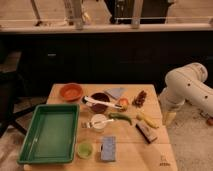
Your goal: Place fork in table surface
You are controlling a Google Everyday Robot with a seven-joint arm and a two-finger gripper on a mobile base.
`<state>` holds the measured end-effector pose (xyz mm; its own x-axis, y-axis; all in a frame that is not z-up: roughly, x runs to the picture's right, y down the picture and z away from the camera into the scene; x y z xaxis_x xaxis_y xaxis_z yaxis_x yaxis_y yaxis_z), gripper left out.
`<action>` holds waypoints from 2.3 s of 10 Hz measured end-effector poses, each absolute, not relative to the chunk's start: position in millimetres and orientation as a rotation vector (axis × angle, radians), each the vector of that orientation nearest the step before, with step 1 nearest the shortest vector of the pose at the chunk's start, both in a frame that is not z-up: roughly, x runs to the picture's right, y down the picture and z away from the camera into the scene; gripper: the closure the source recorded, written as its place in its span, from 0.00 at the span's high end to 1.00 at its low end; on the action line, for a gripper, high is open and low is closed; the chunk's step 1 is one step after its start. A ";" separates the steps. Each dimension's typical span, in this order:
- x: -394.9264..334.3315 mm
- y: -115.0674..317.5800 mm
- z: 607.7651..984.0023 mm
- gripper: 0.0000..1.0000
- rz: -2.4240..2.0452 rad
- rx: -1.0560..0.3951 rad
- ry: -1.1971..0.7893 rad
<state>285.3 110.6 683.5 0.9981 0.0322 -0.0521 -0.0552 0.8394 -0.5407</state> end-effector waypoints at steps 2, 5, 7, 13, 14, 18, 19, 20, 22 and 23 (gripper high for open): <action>285.4 110.6 683.4 0.80 0.046 -0.573 0.042; 285.4 110.6 683.4 0.80 0.046 -0.573 0.041; 285.3 110.6 683.5 0.80 0.046 -0.573 0.041; 257.7 111.4 692.2 0.80 -0.003 -0.568 0.069; 244.6 113.2 693.2 0.80 -0.024 -0.565 0.060; 210.3 119.9 694.1 0.80 -0.086 -0.560 0.006; 201.3 121.6 697.1 0.80 -0.103 -0.567 -0.007; 193.3 123.2 702.4 0.80 -0.119 -0.574 -0.018; 182.9 121.4 713.5 0.80 -0.140 -0.590 -0.036; 178.7 119.5 719.2 0.80 -0.143 -0.597 -0.049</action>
<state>178.7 119.5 719.2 0.9890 -0.1196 0.0872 0.1479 0.8175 -0.5566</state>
